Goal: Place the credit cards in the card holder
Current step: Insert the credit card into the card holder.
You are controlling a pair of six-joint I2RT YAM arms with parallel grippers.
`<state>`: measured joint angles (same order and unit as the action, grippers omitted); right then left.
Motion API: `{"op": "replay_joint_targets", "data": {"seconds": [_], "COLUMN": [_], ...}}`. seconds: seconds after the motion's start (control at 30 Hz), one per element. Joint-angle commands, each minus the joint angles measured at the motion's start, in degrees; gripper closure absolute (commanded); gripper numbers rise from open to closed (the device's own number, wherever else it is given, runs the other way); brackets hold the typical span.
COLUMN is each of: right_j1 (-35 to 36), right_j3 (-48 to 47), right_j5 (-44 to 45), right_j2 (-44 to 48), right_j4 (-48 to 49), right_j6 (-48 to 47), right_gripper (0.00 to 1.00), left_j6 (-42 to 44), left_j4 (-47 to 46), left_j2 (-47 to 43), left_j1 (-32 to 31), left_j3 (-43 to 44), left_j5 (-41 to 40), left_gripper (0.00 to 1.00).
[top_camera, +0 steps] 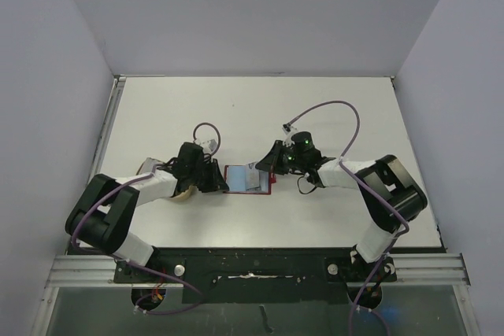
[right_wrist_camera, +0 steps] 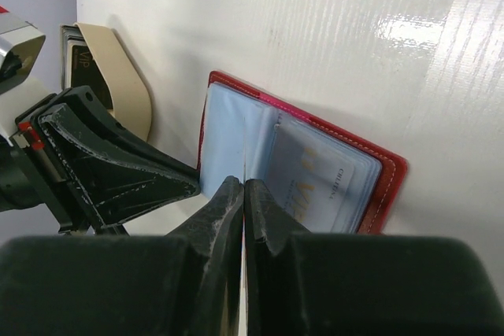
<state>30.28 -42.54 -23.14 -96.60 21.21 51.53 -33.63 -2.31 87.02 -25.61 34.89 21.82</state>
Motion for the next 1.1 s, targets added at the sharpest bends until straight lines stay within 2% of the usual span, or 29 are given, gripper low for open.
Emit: {"op": "replay_joint_targets", "data": {"seconds": [0.0,0.33,1.07], "right_j1": [-0.57,-0.84,-1.0], "right_j3": [-2.52,-2.89,-3.33], "right_j5": [-0.53,-0.55,-3.18], "right_j2": [-0.54,-2.54,-6.04], "right_j4": [2.21,0.73,3.44], "right_j6": [1.02,2.0,2.87], "right_gripper": [1.0,1.0,1.0], "left_j6": [1.21,0.24,-0.33], "left_j4": [-1.17,-0.86,-0.59], "left_j2": [0.06,0.42,0.18], "left_j1": [-1.31,-3.0,-3.31], "left_j3": [2.14,1.23,1.22], "left_j5": [-1.89,-3.27,-4.07], "left_gripper": [0.93,0.95,0.92]}}
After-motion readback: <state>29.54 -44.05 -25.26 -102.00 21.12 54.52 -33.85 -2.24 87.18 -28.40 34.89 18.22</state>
